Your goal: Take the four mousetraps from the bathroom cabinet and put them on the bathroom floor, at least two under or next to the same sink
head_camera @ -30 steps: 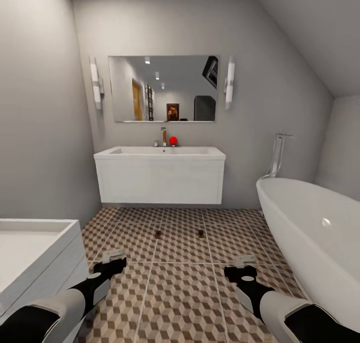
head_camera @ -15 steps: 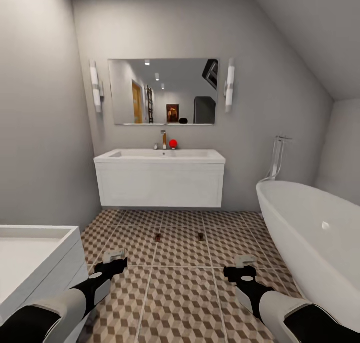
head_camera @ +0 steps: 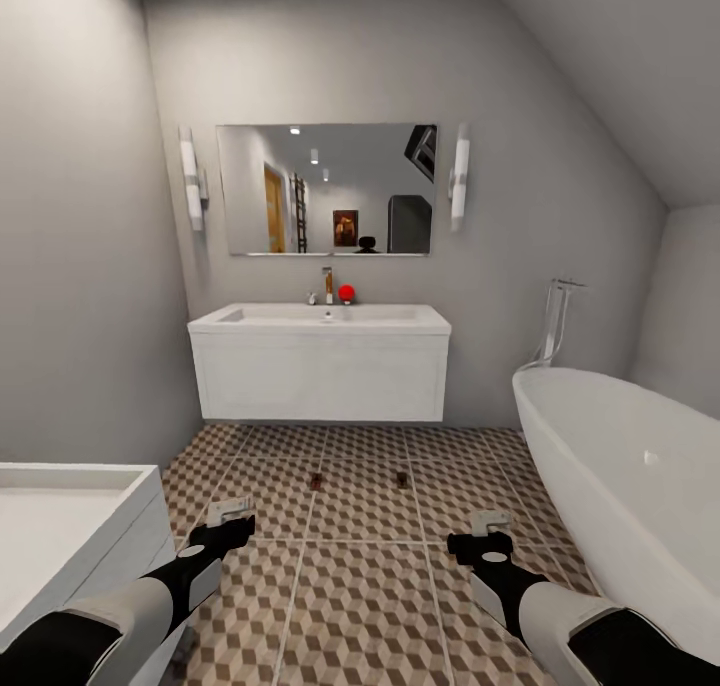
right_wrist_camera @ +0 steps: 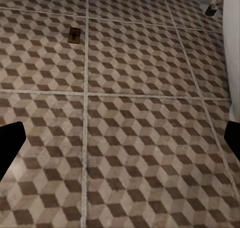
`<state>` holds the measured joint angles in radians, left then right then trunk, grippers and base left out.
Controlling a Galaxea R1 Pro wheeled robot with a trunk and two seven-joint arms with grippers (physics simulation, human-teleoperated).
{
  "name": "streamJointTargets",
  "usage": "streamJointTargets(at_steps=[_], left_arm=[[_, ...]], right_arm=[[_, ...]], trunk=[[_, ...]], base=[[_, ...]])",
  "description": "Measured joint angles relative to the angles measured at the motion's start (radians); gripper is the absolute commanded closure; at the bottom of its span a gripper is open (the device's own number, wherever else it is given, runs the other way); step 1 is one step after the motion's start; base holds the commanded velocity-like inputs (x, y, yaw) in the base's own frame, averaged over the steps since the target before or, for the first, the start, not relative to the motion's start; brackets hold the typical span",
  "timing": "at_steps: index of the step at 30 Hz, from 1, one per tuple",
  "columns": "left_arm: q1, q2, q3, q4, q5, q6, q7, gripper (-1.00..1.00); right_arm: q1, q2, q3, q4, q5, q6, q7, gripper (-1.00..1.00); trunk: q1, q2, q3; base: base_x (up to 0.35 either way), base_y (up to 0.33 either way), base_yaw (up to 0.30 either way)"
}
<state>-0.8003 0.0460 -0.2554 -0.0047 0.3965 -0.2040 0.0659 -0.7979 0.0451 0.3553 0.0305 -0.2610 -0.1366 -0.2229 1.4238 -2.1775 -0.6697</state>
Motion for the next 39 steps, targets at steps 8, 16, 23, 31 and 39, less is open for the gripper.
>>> streamJointTargets(at_steps=[8, 16, 23, 31, 39], left_arm=[[0.0, -0.001, 0.0, 0.0, 0.0, 0.0, 0.0, -1.0], [0.0, 0.0, 0.0, 0.0, 0.001, 0.0, 0.0, -1.0], [0.0, 0.0, 0.0, 0.0, 0.001, 0.002, 0.0, -1.0], [0.005, 0.0, 0.0, 0.0, 0.0, -0.001, 0.0, -1.0], [0.009, 0.0, 0.0, 0.0, 0.0, -0.002, 0.0, -1.0]], right_arm=[[0.0, 0.0, 0.0, 0.0, 0.0, 0.0, 0.0, -1.0], [0.0, 0.0, 0.0, 0.0, 0.001, 0.0, 0.0, -1.0], [0.0, 0.0, 0.0, 0.0, 0.0, 0.0, 0.0, -1.0], [0.0, 0.0, 0.0, 0.0, 0.0, 0.0, 0.0, -1.0], [0.0, 0.0, 0.0, 0.0, 0.0, 0.0, 0.0, -1.0]], trunk=[[-0.031, 0.056, 0.025], [-0.061, 0.112, 0.05], [-0.088, 0.161, 0.072], [-0.119, 0.217, 0.097], [-0.15, 0.273, 0.122]], base=[[0.0, 0.0, 0.0], [0.0, 0.0, 0.0], [0.0, 0.0, 0.0], [0.0, 0.0, 0.0], [0.0, 0.0, 0.0]])
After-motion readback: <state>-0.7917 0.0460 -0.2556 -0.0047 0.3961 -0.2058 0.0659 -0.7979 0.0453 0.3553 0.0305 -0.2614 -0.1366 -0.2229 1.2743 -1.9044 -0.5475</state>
